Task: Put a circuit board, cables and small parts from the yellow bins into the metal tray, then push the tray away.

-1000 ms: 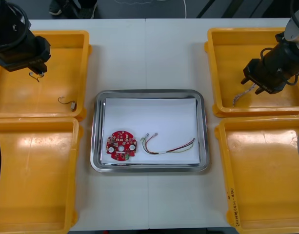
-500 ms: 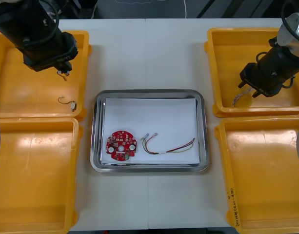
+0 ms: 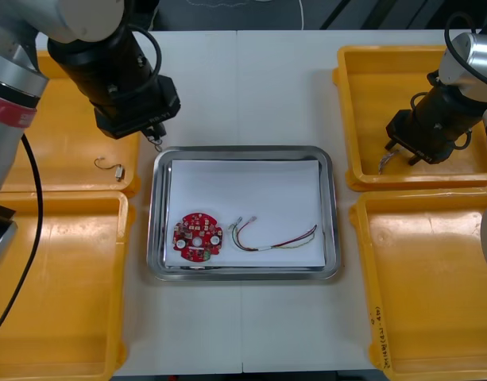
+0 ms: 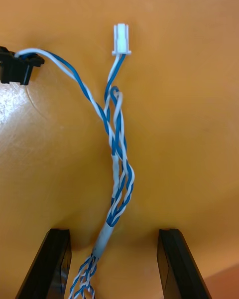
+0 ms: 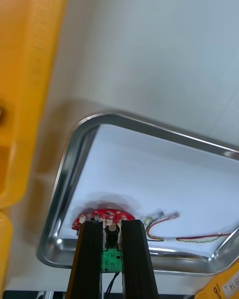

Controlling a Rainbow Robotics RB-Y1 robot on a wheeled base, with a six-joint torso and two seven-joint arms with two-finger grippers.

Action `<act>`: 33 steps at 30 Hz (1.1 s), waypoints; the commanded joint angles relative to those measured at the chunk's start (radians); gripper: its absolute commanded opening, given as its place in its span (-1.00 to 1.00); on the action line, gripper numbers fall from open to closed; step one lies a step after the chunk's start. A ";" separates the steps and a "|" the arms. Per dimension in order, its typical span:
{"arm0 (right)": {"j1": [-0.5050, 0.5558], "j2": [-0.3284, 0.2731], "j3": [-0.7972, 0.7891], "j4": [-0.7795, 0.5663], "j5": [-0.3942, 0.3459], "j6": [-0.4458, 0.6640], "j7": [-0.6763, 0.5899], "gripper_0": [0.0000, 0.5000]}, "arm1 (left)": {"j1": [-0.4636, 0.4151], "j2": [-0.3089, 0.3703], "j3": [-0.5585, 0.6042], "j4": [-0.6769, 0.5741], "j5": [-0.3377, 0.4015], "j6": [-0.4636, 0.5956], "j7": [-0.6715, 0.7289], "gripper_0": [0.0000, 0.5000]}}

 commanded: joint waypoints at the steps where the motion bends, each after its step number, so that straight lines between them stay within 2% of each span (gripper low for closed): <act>1: -0.032 0.000 0.030 0.009 -0.006 -0.008 -0.035 1.00 | -0.039 -0.072 -0.063 -0.032 -0.032 0.009 -0.006 -1.00; 3: -0.032 0.000 0.036 0.012 -0.006 -0.011 -0.038 1.00 | -0.033 -0.088 -0.085 -0.032 -0.041 0.009 -0.006 -1.00; 5: -0.032 0.002 0.046 0.012 -0.005 -0.011 -0.041 0.87 | -0.019 -0.106 -0.108 -0.032 -0.061 0.008 -0.009 -1.00; 7: -0.032 0.002 0.052 0.015 -0.005 -0.011 -0.044 0.47 | -0.002 -0.121 -0.117 -0.032 -0.086 -0.012 -0.018 -1.00; 8: -0.032 0.003 0.055 0.015 -0.005 -0.012 -0.049 0.47 | 0.012 -0.134 -0.126 -0.032 -0.106 -0.035 -0.034 -1.00; 9: -0.032 0.003 0.056 0.016 -0.005 -0.012 -0.049 -0.08 | 0.015 -0.137 -0.129 -0.032 -0.112 -0.040 -0.044 -1.00; 10: -0.032 0.003 0.056 0.016 -0.005 -0.012 -0.050 -0.08 | 0.030 -0.146 -0.136 -0.032 -0.130 -0.054 -0.071 -1.00; 11: -0.032 0.005 0.056 0.018 -0.005 -0.012 -0.052 -0.72 | 0.044 -0.155 -0.137 -0.033 -0.146 -0.061 -0.092 -1.00; 12: -0.032 0.005 0.056 0.018 -0.005 -0.012 -0.053 -0.93 | 0.061 -0.164 -0.137 -0.032 -0.163 -0.075 -0.118 -1.00; 13: -0.032 0.005 0.056 0.018 -0.005 -0.012 -0.053 -1.00 | 0.066 -0.167 -0.137 -0.033 -0.169 -0.080 -0.126 -1.00; 25: -0.032 0.003 0.056 0.018 -0.005 -0.012 -0.053 -1.00 | 0.224 -0.193 -0.137 -0.032 -0.256 -0.233 -0.319 -1.00; 33: -0.058 -0.024 0.056 -0.040 -0.017 0.052 -0.024 -1.00 | 0.266 -0.212 -0.139 -0.032 -0.295 -0.271 -0.368 -1.00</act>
